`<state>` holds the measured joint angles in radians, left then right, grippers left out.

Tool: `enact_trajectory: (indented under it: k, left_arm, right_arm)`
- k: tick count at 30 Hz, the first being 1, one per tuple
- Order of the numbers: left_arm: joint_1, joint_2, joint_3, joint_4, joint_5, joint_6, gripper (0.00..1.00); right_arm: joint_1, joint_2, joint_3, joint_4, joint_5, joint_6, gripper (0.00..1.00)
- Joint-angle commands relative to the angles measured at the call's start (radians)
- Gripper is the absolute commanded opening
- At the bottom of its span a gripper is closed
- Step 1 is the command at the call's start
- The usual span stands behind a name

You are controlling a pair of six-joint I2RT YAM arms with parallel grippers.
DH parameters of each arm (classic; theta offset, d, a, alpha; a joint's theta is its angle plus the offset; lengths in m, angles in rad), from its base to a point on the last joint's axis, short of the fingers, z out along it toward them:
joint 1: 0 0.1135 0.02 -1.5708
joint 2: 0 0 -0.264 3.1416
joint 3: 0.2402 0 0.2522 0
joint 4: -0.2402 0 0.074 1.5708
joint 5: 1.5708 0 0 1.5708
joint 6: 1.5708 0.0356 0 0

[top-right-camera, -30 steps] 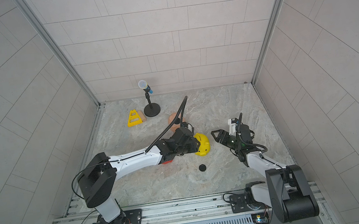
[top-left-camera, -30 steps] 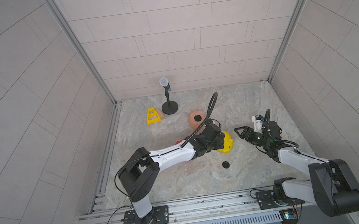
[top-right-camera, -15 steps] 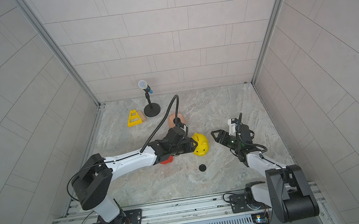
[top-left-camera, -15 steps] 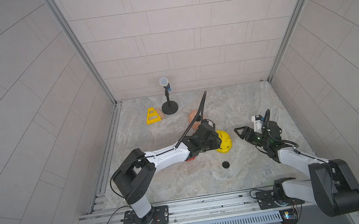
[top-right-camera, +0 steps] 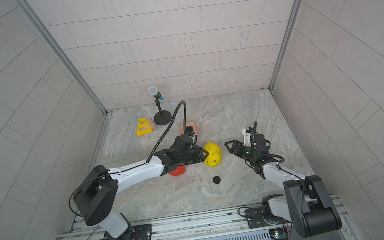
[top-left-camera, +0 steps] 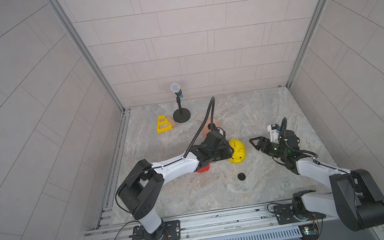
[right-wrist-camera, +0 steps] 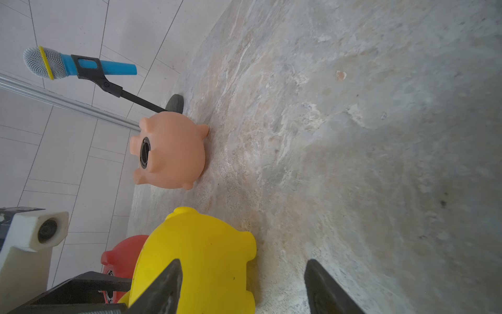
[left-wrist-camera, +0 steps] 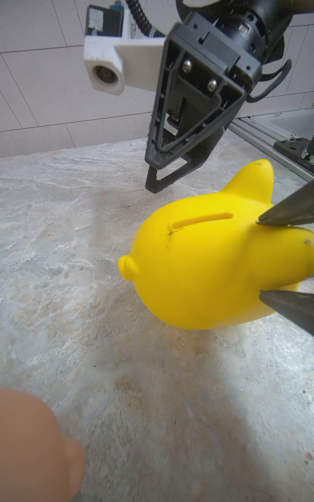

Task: Close piggy banks
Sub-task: Turn over the piggy bank at the center of the board.

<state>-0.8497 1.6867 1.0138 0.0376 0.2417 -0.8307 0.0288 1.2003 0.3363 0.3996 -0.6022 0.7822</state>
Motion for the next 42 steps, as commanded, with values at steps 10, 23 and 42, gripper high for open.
enact_trajectory:
  k: [10, 23, 42]
  left_arm:
    - [0.051, 0.001, -0.051, -0.042, 0.018, 0.04, 0.39]
    - [0.096, 0.013, -0.067, -0.036, 0.062, 0.068, 0.39]
    - [0.118, 0.034, -0.023, -0.146, 0.053, 0.145, 0.39]
  right_arm:
    - [0.02, 0.025, 0.025, 0.008, 0.01, -0.018, 0.72]
    - [0.026, 0.028, 0.027, -0.004, 0.013, -0.026, 0.71]
    - [0.034, 0.044, 0.032, -0.001, 0.01, -0.028, 0.71]
